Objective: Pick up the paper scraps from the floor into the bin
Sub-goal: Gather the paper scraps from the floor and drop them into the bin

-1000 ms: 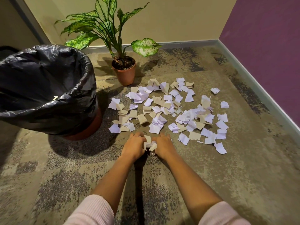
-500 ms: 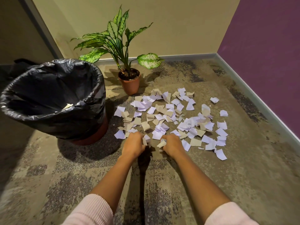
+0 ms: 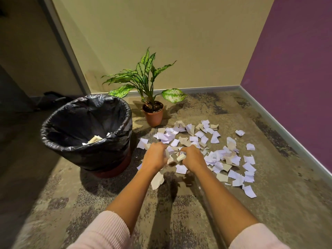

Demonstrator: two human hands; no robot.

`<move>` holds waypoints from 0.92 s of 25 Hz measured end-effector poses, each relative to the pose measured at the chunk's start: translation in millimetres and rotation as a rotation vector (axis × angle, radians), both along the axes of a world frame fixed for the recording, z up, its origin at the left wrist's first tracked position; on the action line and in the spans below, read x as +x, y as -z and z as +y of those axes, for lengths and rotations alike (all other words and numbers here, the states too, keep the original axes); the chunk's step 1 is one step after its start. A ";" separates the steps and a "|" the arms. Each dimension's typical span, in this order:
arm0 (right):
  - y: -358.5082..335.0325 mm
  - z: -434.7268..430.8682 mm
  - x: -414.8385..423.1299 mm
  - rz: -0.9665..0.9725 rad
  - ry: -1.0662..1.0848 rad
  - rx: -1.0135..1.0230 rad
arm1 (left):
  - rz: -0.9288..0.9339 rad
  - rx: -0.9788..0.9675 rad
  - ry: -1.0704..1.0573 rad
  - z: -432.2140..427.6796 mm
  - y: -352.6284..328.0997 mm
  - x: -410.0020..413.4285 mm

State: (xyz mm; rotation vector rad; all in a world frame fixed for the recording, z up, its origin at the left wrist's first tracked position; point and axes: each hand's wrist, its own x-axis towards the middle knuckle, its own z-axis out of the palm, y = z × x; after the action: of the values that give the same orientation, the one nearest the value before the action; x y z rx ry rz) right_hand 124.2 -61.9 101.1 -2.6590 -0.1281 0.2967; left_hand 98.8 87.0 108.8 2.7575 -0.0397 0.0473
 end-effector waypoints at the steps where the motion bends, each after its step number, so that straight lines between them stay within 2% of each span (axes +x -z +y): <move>1: -7.2 4.1 2.0 -0.026 -0.006 -0.002 | -0.026 0.001 0.001 1.9 -9.6 2.3; 15: -134.0 113.3 37.8 -0.270 -0.198 0.042 | -0.332 0.011 -0.107 100.9 -131.5 27.7; 19: -154.4 165.2 47.0 -0.319 -0.262 0.056 | -0.375 0.001 -0.178 152.8 -148.2 22.8; 23: -161.7 213.5 52.0 -0.370 -0.316 0.046 | -0.325 0.032 -0.287 210.4 -143.9 17.3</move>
State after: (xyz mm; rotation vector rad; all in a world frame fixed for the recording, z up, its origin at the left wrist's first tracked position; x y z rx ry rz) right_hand 176.2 151.5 262.8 -2.6136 -0.6657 -0.1046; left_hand 116.0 297.4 252.7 2.7354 0.2698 0.5742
